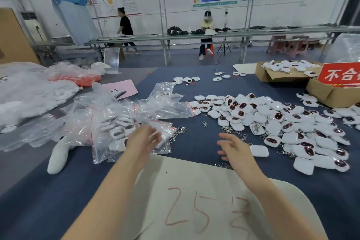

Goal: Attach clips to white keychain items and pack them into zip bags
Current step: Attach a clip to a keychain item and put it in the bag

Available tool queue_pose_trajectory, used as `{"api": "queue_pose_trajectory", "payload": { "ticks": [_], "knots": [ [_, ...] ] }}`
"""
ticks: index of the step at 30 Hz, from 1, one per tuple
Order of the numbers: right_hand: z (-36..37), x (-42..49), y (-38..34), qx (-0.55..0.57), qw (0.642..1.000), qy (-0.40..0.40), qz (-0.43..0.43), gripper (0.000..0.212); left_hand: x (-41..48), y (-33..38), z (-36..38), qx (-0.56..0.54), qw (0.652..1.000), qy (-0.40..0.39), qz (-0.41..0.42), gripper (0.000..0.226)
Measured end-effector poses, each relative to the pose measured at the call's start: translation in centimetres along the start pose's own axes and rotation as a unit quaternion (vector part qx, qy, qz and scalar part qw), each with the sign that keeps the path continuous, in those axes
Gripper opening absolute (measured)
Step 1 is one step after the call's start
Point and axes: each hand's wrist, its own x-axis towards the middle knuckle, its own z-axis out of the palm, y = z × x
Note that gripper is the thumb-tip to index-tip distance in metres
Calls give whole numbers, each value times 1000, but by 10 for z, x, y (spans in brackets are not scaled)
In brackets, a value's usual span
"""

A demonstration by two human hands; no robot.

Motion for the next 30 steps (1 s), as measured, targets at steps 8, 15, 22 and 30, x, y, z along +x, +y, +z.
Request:
{"api": "queue_pose_trajectory", "payload": {
  "ticks": [8, 15, 22, 30],
  "knots": [
    [-5, 17, 12, -14, 998, 47, 26, 28, 30, -22, 42, 524, 816, -29, 243, 32],
    [-2, 24, 16, -18, 998, 63, 14, 31, 101, -2, 41, 760, 619, 14, 197, 44],
    [-2, 27, 22, -2, 998, 66, 9, 34, 119, 8, 37, 788, 574, 51, 218, 43],
    [-9, 21, 11, 45, 998, 28, -18, 29, 41, 18, 47, 560, 615, -139, 538, 44]
  ]
}}
